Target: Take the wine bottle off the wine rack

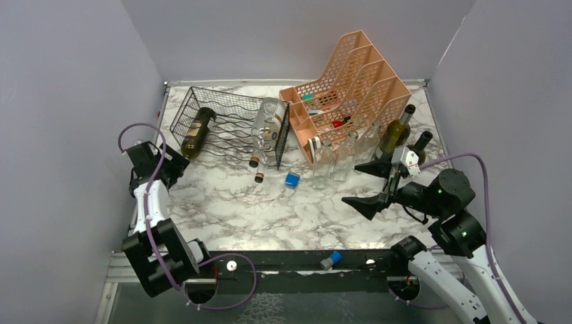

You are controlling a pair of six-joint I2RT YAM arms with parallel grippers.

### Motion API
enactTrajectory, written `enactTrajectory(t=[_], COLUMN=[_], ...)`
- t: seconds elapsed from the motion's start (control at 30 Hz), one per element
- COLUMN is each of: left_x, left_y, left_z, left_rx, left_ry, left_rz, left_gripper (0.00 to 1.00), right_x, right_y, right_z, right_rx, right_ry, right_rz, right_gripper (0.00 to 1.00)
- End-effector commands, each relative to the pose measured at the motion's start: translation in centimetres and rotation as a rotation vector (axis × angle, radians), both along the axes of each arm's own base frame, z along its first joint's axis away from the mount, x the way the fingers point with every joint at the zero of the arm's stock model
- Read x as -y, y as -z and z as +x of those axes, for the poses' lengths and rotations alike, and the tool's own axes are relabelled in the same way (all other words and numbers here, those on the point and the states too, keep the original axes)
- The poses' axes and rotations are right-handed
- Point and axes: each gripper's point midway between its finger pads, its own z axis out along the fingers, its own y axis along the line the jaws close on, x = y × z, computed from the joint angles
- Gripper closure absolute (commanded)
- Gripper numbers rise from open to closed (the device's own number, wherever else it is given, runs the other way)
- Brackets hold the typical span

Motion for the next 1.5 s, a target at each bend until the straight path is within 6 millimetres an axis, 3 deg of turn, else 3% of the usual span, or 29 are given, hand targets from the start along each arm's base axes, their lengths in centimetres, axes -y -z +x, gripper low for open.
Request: enactTrajectory(t=[0.0,0.1,0.33,0.5,0.63,0.77,0.93,1.37,1.47], left_x=[-3.7,-3.9,-2.4,-1.3,-1.0,-0.1,1.7,4.7,5.5], left_y=[-1.8,-1.0,-0.3,0.2,1.7,1.4,1.7,1.4,1.8], left_z=[1.7,2.0,3.5,5.1,5.5,5.9,5.1,2.7,1.9], left_rx=[0.121,0.147,0.211,0.260,0.224,0.278,0.297,0.286,0.276], left_ry=[-0.102,-0.072,0.110,0.201,0.228,0.266,0.300,0.334,0.337], left_rz=[0.169,0.202,0.216,0.123,0.053,0.001,-0.072,-0.196,-0.232], left_gripper=[0.14,0.13,0.14,0.15,0.20,0.25,0.32,0.63,0.66], right_x=[0.2,0.4,0.8,0.7,0.7,0.7,0.6,0.3,0.3], right_y=[0.4,0.4,0.2,-0.1,-0.3,-0.3,-0.3,0.2,0.2], right_z=[0.0,-0.4,-0.6,-1.2,-1.3,-1.4,-1.5,-0.9,-0.7], right_rx=[0.043,0.075,0.097,0.132,0.134,0.135,0.137,0.113,0.109], right_ry=[0.023,0.027,0.051,0.025,0.018,0.016,0.007,0.011,0.018], right_rz=[0.003,0.001,-0.013,0.008,0.002,-0.005,-0.002,-0.011,-0.018], right_gripper=[0.00,0.00,0.00,0.00,0.00,0.00,0.00,0.00,0.00])
